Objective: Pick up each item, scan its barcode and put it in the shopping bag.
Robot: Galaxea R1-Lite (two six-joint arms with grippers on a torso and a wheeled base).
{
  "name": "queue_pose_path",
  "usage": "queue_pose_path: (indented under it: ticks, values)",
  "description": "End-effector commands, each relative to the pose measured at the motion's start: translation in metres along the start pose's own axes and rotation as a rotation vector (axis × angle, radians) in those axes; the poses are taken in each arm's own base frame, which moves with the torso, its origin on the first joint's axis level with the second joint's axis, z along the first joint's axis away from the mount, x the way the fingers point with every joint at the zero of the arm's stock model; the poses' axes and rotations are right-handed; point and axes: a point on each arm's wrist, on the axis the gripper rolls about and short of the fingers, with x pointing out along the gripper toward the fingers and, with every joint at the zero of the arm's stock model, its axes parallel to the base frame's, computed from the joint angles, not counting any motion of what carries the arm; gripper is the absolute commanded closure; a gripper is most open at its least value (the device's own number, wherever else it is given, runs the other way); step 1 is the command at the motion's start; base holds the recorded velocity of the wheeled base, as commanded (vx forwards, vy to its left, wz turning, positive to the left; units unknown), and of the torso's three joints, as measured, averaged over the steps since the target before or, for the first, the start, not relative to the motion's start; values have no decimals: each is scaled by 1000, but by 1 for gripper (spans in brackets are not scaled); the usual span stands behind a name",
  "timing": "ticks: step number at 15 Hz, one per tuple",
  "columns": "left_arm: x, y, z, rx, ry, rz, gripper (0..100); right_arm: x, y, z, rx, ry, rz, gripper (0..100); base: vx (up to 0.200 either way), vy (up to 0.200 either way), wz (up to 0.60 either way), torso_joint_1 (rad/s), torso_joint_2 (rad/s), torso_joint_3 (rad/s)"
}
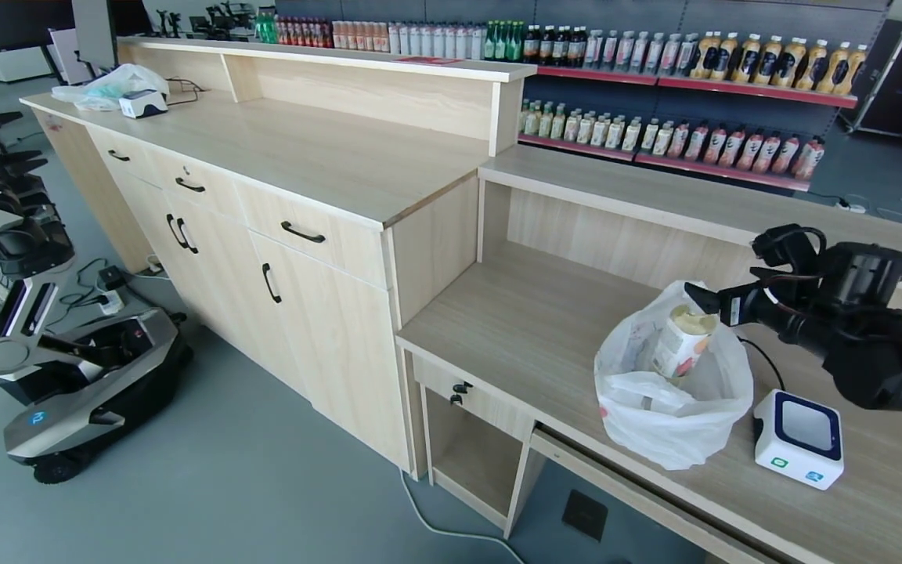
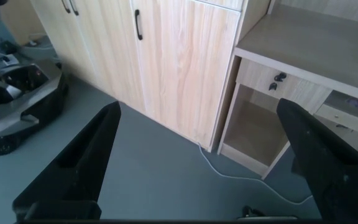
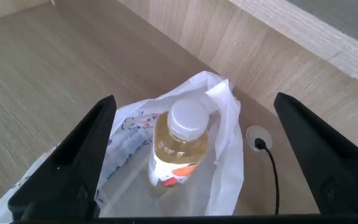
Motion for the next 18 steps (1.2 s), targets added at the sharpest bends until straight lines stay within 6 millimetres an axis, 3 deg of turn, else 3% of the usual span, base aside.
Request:
queue_pose_path:
  ticks: [1,4,6,7,10,13,18]
  values:
    - [0,0,0,-1,1,0,0,-112,-18,36,-47,5,-111,0,0,0,0,0,0,0]
    - [0,0,0,-1,1,0,0,-153,-48,33,2,214,-383,0,0,0,-600,1,2,2]
    - [0,0,0,-1,1,0,0,-172,-68,16,69,376,-575,0,0,0,-600,2,2,2]
    - [0,0,0,-1,1,0,0,-189,-86,-2,121,544,-736,0,0,0,-600,7,2,-2]
    - [0,0,0,1,1,-1,0,-208,-116,-40,85,867,-827,0,0,0,-600,4,-1,4]
    - [0,0,0,-1,1,0,0,-185,-146,-69,-32,921,-771,0,0,0,0,0,0,0]
    - [0,0,0,1,1,0,0,-133,-185,-88,-271,713,-359,0,0,0,0,0,0,0]
